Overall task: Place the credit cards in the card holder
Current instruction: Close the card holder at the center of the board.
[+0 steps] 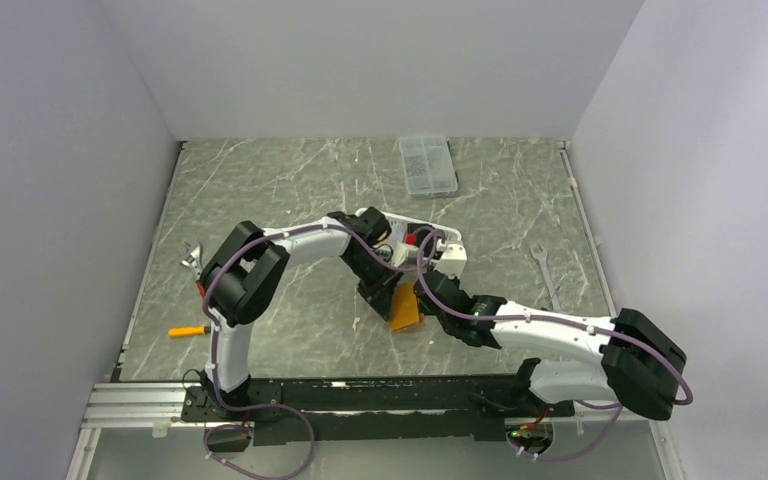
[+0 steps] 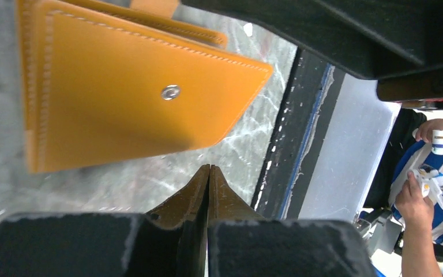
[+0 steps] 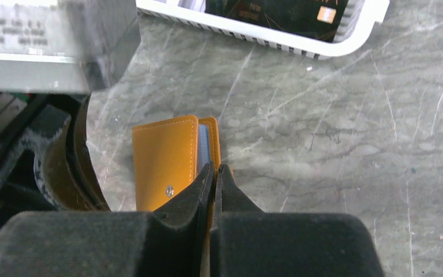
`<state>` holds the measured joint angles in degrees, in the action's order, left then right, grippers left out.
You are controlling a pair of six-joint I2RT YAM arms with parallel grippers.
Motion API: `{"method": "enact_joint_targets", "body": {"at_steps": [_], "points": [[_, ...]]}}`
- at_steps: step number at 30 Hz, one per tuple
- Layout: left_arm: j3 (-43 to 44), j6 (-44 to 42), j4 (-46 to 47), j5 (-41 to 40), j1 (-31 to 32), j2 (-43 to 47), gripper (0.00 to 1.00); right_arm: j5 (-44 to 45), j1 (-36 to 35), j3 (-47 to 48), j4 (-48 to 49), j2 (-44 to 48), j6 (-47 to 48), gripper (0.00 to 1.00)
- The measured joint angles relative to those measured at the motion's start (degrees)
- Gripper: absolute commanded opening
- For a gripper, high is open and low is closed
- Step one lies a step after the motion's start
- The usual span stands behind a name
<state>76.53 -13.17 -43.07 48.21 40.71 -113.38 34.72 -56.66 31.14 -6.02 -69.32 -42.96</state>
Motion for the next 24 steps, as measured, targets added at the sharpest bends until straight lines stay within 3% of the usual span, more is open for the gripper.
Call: {"method": "enact_joint_targets", "body": {"at_steps": [10, 24], "points": [[-0.33, 2.36, 5.20, -3.19, 4.20, -1.97, 0.08, -3.32, 0.20, -4.74, -0.39, 2.84, -6.38, 0.00], [-1.05, 1.88, 6.69, -6.03, 5.25, -1.92, 0.07, -13.33, 4.92, -12.94, 12.79, 5.51, -9.75, 0.00]]}}
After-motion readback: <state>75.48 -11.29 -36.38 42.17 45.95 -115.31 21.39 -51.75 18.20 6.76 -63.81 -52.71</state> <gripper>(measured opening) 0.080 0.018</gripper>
